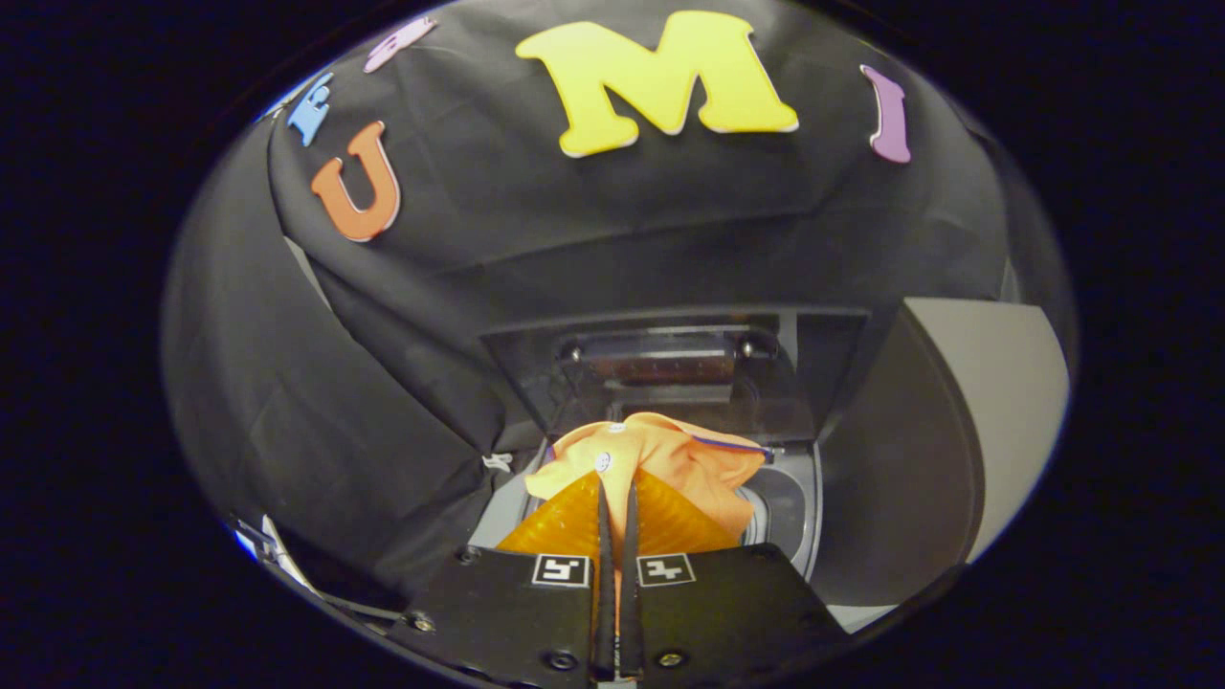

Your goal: Put the clothes into the washing machine and then close the washing machine lid.

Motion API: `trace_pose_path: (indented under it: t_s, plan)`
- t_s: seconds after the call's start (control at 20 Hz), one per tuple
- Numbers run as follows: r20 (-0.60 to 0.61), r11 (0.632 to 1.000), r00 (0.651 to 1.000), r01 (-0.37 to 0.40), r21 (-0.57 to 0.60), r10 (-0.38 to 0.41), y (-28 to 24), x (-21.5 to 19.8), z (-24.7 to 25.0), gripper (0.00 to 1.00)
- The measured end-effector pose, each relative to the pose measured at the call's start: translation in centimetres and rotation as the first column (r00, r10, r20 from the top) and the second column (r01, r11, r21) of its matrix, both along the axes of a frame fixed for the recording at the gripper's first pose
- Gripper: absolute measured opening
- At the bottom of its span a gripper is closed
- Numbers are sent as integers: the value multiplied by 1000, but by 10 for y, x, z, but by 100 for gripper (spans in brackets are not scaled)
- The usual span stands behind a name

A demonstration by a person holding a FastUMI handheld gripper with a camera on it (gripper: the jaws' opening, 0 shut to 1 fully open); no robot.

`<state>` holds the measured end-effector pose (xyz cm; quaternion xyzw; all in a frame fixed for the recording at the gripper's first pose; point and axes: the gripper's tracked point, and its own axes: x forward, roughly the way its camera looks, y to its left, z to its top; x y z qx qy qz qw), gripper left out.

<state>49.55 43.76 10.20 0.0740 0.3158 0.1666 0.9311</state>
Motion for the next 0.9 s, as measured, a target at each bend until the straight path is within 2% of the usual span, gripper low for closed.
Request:
trace_pose_path:
  t_s: [0.4,0.9]
  plan:
    - [-202,997,978,42,-63,-54,-6,14,-84,5]
    - [-207,993,976,51,-109,-72,-12,26,-85,5]
